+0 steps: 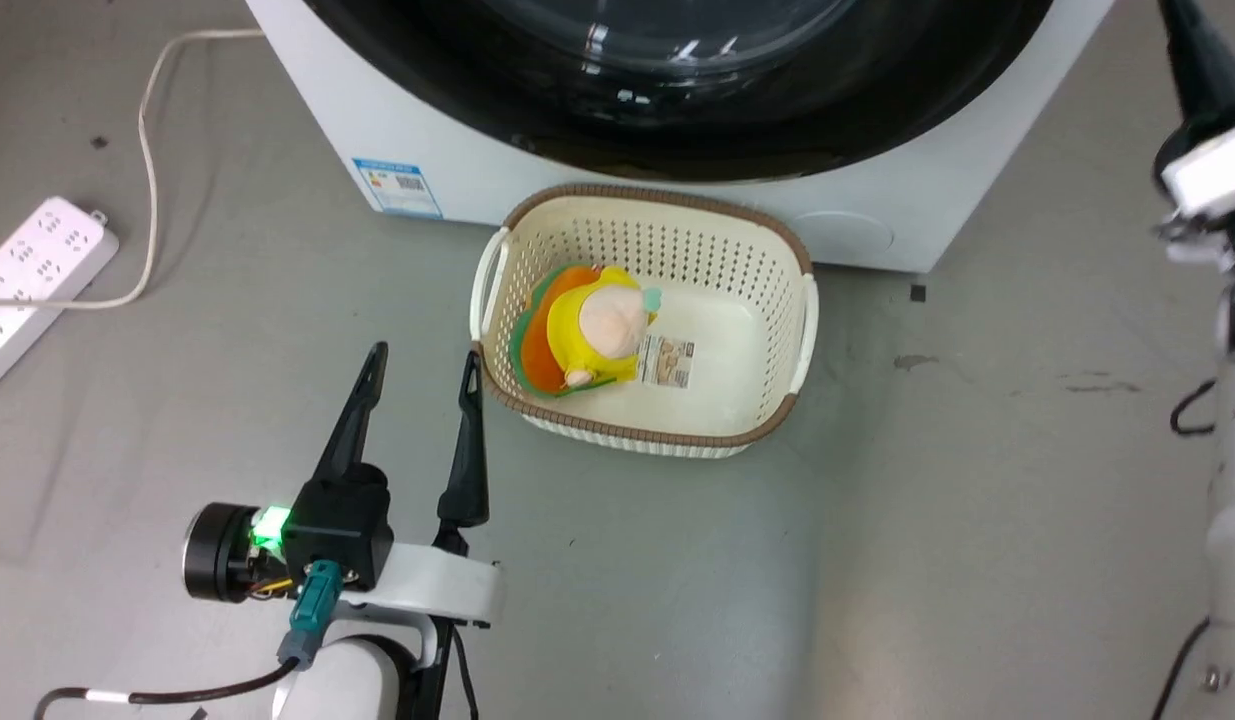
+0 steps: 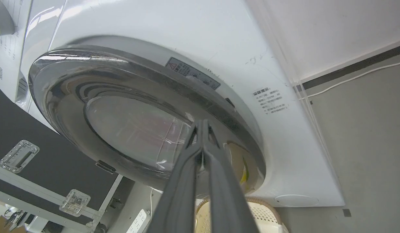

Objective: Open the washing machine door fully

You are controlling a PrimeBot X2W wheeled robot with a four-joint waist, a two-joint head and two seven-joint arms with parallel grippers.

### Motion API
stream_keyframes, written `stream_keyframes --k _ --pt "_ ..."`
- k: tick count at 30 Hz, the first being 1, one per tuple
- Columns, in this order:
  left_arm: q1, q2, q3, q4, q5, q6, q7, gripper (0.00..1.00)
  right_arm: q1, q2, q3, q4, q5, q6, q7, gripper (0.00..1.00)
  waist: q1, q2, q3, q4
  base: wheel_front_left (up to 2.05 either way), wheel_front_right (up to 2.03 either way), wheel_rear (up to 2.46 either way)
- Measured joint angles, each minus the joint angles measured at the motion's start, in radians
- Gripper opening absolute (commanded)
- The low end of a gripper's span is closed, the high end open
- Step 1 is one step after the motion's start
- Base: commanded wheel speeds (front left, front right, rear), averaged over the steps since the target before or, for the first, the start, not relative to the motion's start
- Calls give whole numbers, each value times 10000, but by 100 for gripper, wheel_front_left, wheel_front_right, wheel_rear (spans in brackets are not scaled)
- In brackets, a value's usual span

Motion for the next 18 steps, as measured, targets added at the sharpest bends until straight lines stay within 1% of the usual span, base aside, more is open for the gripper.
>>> stream_keyframes --k 13,18 --pt "-410 17 -274 -253 2 201 -251 100 -2338 -485 -821 1916 1346 0 1448 0 0 0 790 298 0 0 0" --pt "-521 17 -387 -297 2 290 -347 100 -3335 -777 -1154 2955 1661 -2 1975 0 0 0 1102 453 0 0 0"
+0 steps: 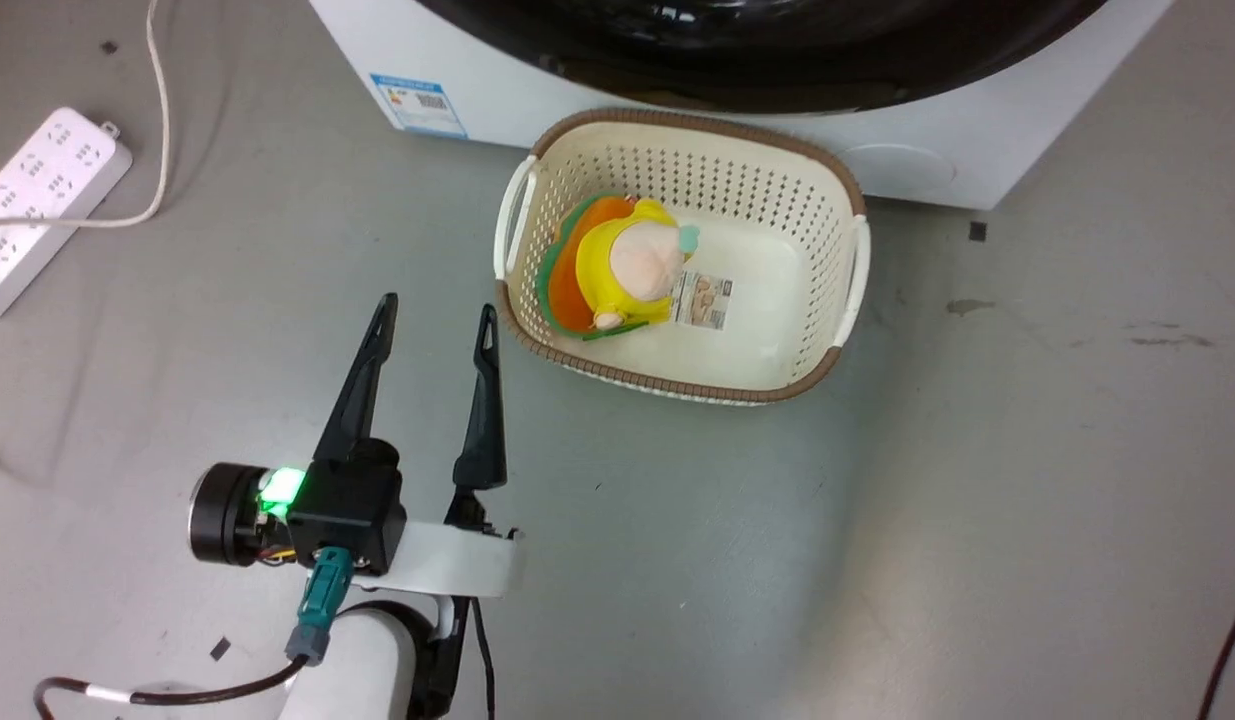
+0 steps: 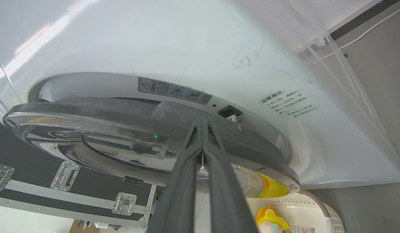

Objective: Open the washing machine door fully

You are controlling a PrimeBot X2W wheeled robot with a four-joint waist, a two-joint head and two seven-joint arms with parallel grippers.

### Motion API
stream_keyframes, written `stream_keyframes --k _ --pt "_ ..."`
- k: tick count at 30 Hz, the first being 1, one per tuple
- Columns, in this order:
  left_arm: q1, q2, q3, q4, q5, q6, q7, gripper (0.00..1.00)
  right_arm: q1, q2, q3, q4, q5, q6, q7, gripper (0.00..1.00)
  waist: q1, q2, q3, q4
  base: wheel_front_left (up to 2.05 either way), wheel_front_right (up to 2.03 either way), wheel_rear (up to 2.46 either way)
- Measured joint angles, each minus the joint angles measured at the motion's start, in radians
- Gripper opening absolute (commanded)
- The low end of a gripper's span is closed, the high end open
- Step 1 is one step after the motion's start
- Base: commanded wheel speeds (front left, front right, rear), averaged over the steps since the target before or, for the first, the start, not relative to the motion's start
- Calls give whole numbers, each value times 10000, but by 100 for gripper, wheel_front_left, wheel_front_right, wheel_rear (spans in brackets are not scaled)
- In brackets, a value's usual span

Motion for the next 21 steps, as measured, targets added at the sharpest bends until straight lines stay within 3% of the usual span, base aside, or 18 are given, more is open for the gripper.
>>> stream_keyframes --k 21 --pt "-594 -2 -558 -226 -13 339 -439 100 -3897 -1141 -832 4207 1055 -2 2441 0 0 0 1171 597 0 0 0"
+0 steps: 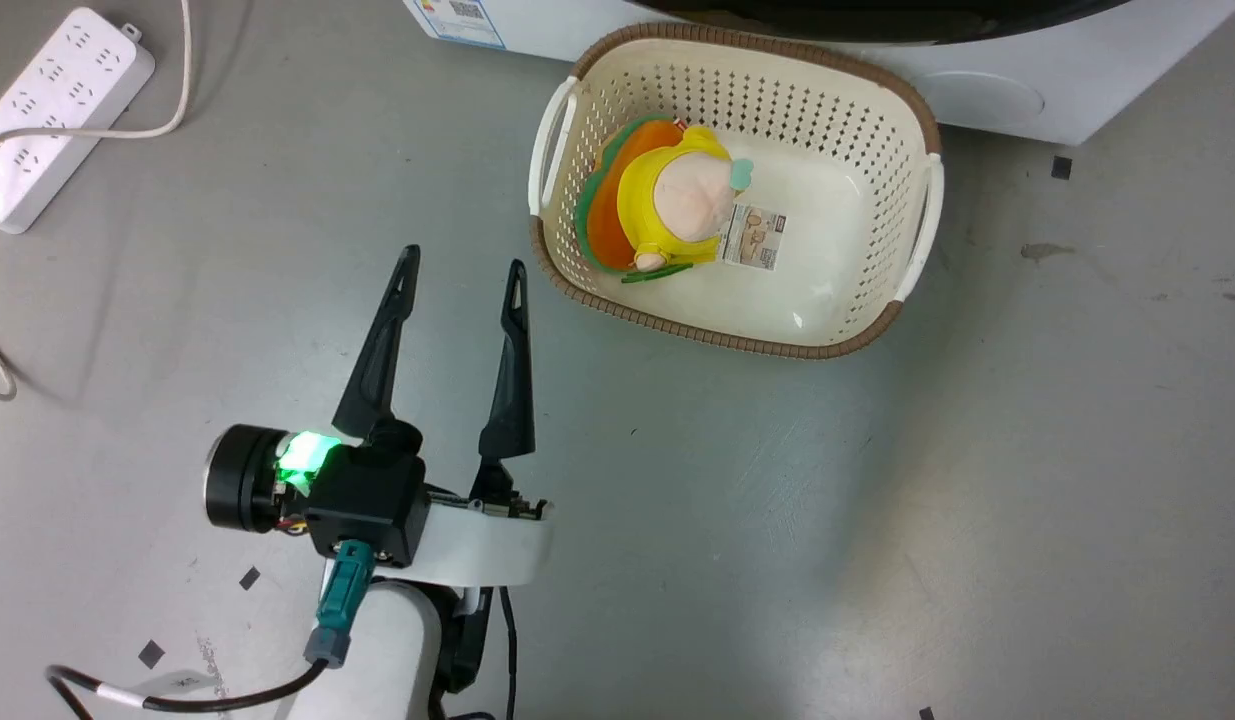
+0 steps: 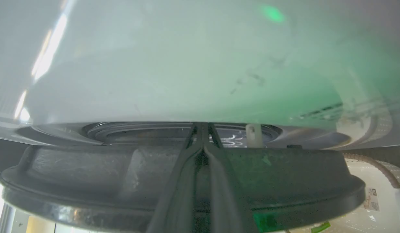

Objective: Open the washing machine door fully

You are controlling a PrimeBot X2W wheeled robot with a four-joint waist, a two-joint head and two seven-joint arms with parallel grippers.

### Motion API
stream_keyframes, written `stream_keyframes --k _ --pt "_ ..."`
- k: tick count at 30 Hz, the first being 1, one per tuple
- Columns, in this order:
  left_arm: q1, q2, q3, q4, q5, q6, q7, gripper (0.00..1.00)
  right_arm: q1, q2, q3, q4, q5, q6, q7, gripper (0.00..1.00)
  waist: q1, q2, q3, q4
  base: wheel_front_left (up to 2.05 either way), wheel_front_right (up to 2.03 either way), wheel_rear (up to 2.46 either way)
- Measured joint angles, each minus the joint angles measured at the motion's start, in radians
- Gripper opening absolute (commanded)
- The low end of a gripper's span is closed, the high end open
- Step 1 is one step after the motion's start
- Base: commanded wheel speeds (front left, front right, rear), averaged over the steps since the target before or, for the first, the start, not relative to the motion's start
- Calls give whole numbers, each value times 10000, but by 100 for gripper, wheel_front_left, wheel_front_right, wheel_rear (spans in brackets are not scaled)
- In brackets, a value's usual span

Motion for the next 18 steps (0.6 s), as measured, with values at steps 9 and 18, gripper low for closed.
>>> stream_keyframes --k 9,18 --pt "-102 8 -100 69 -13 56 -155 100 238 -142 -92 537 545 -13 978 0 -1 0 -382 -11 0 0 0" --pt "1039 215 -244 600 -38 -69 -155 100 4026 1051 -65 -817 1164 -12 2107 0 -3 0 -2325 -337 0 0 0"
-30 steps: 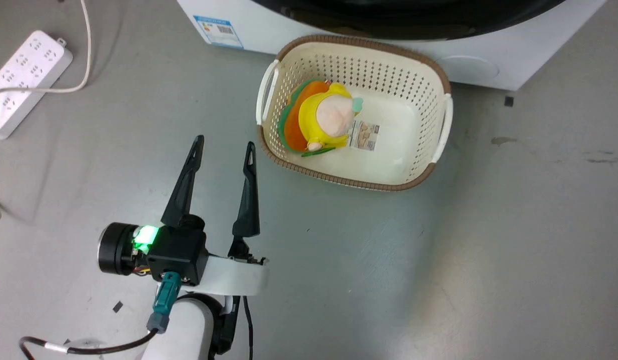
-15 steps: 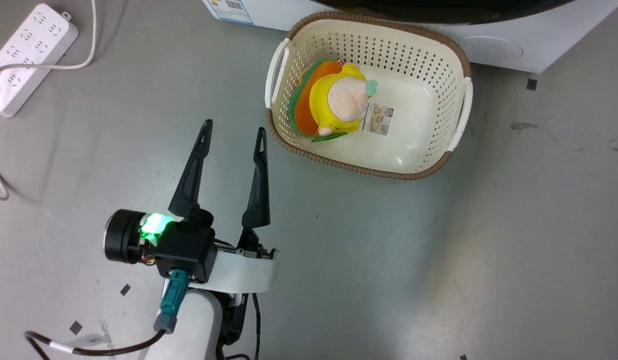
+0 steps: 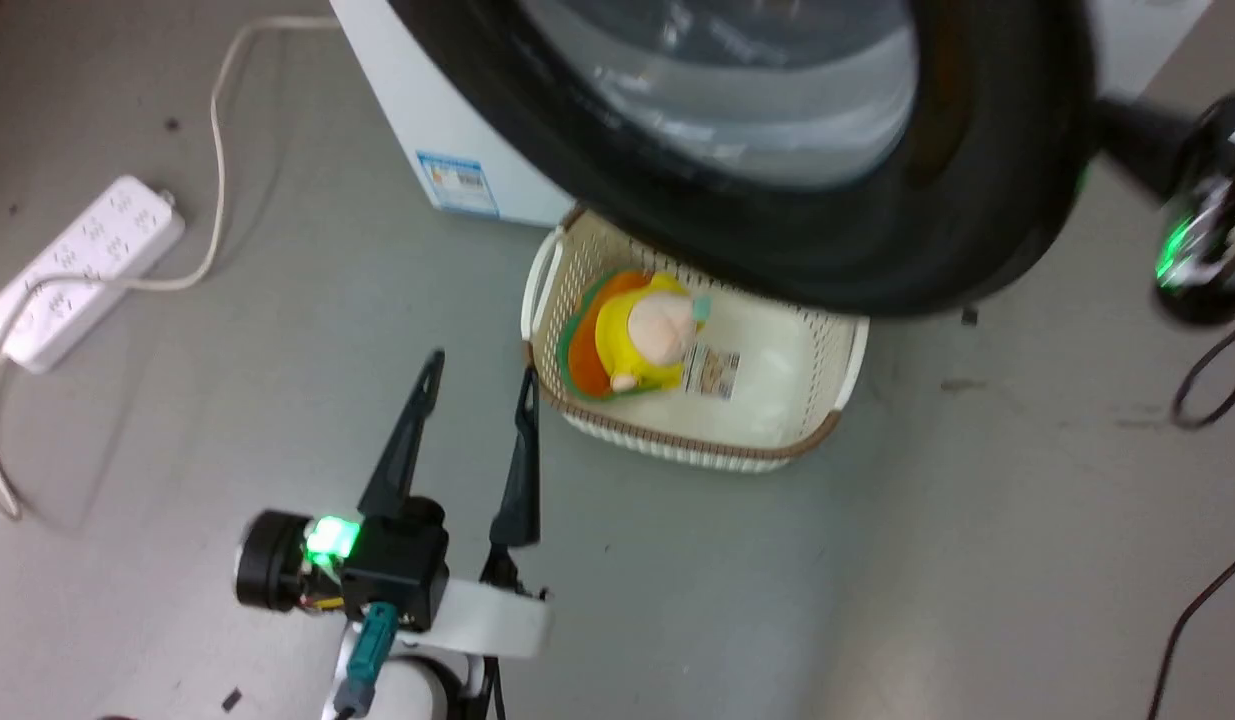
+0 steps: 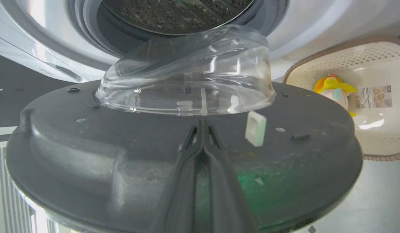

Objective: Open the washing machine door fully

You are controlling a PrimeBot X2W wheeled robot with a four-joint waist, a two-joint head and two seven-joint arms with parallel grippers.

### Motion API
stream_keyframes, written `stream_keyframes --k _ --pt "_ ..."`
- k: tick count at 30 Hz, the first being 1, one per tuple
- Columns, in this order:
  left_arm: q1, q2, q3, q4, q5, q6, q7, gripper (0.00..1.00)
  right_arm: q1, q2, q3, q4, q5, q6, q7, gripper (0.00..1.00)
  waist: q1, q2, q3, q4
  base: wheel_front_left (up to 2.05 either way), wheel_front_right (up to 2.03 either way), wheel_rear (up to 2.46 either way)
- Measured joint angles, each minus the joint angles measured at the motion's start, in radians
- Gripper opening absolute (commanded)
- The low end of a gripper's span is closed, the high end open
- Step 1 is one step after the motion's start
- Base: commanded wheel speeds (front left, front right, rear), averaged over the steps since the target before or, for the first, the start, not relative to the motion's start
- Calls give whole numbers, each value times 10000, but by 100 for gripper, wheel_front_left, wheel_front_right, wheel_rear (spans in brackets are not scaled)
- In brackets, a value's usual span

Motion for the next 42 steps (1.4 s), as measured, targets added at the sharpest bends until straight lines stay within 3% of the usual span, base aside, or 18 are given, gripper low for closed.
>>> stream_keyframes --k 4,5,9,12,16,27,31,36,37,38,42 --pt "480 -4 -33 107 -69 -10 -2 100 1148 665 35 -623 242 -2 437 0 0 0 -671 -59 0 0 0" --pt "752 -4 -50 161 -86 -38 -2 100 1894 1177 128 -1202 345 0 777 0 -1 0 -1113 -88 0 0 0" --pt "1198 -4 -73 245 -146 -203 -2 100 3291 1687 412 -2439 840 0 1344 0 -2 0 -1816 -25 0 0 0" --pt "1391 -4 -67 251 -151 -282 -2 100 3911 1697 894 -2872 1394 0 1584 0 -2 0 -2048 59 0 0 0" --pt "1518 -15 -31 322 -284 -439 -2 100 4593 1689 2284 -3164 2867 0 1486 0 0 0 -2234 240 0 0 0" --pt "1620 -203 336 690 -1104 -1007 -2 100 5626 1747 6190 -4134 5455 0 -207 0 1 0 -2286 673 0 0 0" --pt "1620 -238 451 815 -1419 -1214 -2 100 5626 1756 6899 -4232 5818 0 -713 0 2 0 -2246 759 0 0 0" --pt "1624 -244 686 1018 -1730 -1452 -2 100 5624 1756 7055 -4230 5850 0 -1214 0 2 0 -2309 707 0 0 0" --pt "1637 -249 740 1037 -1820 -1515 -2 100 5623 1716 7051 -4234 5800 0 -1354 3 2 0 -2332 663 0 0 0" --pt "1665 -253 807 1043 -1987 -1547 -2 100 5625 1672 7060 -4274 5728 -2 -1471 100 2 0 -2365 608 0 0 0" --pt "1755 -253 978 1120 -2140 -1718 -2 100 5648 1198 6978 -4947 4961 -2 -2571 100 2 0 -2523 314 0 0 0"
